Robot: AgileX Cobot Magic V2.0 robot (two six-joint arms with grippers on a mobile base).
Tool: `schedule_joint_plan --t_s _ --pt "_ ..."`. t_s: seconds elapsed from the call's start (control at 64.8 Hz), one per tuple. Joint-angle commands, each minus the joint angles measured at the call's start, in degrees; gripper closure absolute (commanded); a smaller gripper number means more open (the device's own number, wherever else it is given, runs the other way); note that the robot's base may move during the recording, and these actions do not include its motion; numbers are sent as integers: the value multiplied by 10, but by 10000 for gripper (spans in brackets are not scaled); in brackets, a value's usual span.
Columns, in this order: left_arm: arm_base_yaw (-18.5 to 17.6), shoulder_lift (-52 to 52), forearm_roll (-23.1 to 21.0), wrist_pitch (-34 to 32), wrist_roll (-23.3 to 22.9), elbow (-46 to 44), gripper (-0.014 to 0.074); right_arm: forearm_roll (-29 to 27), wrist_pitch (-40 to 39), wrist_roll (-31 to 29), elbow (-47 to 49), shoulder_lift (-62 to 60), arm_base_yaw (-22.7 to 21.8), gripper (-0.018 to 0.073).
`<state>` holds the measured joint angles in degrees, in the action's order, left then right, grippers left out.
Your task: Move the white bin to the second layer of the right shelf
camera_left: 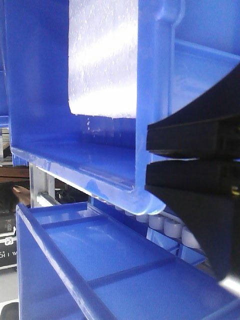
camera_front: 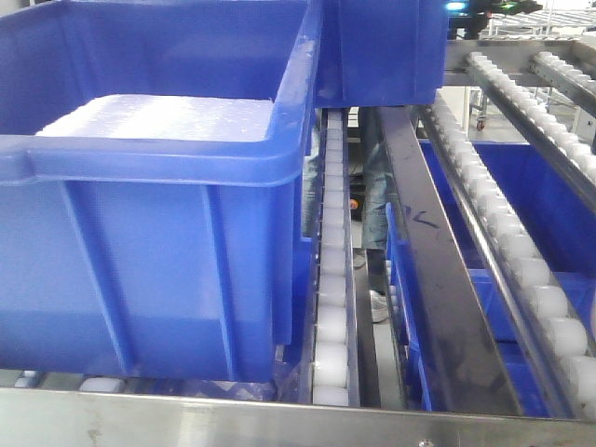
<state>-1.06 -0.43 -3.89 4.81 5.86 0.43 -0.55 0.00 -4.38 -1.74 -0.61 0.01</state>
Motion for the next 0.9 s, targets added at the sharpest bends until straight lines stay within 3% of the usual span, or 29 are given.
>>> schedule_joint_plan --t_s 0.0,0.88 --pt "0 -9 -3 -48 -1 21 512 13 -30 17 9 -12 -1 498" --pt "0 -9 -3 -48 -1 21 512 0 -39 44 10 -11 -1 498"
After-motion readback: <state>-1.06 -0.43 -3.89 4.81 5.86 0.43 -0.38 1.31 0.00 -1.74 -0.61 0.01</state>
